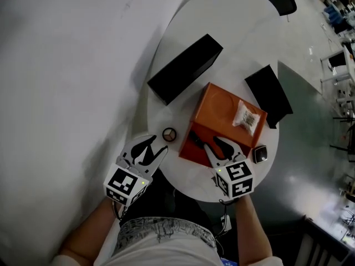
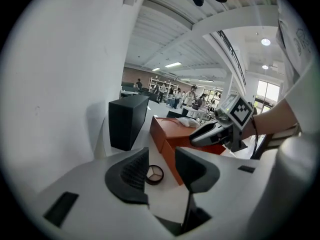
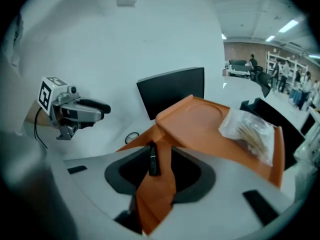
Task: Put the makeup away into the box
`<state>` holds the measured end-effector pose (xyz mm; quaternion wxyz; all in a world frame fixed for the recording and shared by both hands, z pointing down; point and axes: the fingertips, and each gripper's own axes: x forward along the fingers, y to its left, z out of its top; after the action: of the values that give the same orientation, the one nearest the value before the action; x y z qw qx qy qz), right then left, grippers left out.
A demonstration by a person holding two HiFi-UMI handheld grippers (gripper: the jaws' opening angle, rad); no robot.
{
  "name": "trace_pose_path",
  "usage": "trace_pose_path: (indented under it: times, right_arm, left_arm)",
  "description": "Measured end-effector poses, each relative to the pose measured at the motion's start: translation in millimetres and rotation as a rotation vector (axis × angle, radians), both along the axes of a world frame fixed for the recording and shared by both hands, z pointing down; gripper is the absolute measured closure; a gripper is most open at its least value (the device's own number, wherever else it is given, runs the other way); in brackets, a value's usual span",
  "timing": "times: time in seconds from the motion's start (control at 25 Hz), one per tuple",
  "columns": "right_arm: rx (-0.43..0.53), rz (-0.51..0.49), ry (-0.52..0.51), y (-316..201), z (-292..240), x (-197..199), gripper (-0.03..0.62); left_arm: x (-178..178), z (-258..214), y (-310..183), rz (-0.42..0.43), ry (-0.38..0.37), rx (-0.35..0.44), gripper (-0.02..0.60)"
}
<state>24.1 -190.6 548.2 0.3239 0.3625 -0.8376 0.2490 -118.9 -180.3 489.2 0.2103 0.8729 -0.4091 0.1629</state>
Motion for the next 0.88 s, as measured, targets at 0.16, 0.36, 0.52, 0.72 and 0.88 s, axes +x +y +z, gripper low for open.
trace_pose_path:
  times: [0.16,0.36,0.52,0.72,0.88]
  right_arm:
    - [0.004,0.051,-0.032,3.9,-10.6,12.6,0.454]
    - [0.011,0.093,-0.048,6.2,-19.4,22.5,0.456]
    - [0.010,0.117,-0.055,7.9,-23.9,27.4,0.457]
    - [0.009,0.131,-0.062,12.3,-27.9,29.9,0.457]
    - [0.008,0.135,-0.073,15.5,-27.1,32.0,0.458]
  left_arm:
    - [5.2,16.4,-6.7,0.026,-0.022,-0.009,0.399]
    - [10.7,37.6,-12.0,0.052,-0.046,-0.020,0.392]
    - [10.7,51.5,-17.7,0.056,-0.058,-0.031,0.382]
    - [14.1,68.1,-17.9,0.069,-0.073,-0.053,0.359]
    - [19.7,77.7,-17.5,0.083,-0.105,-0.051,0.353]
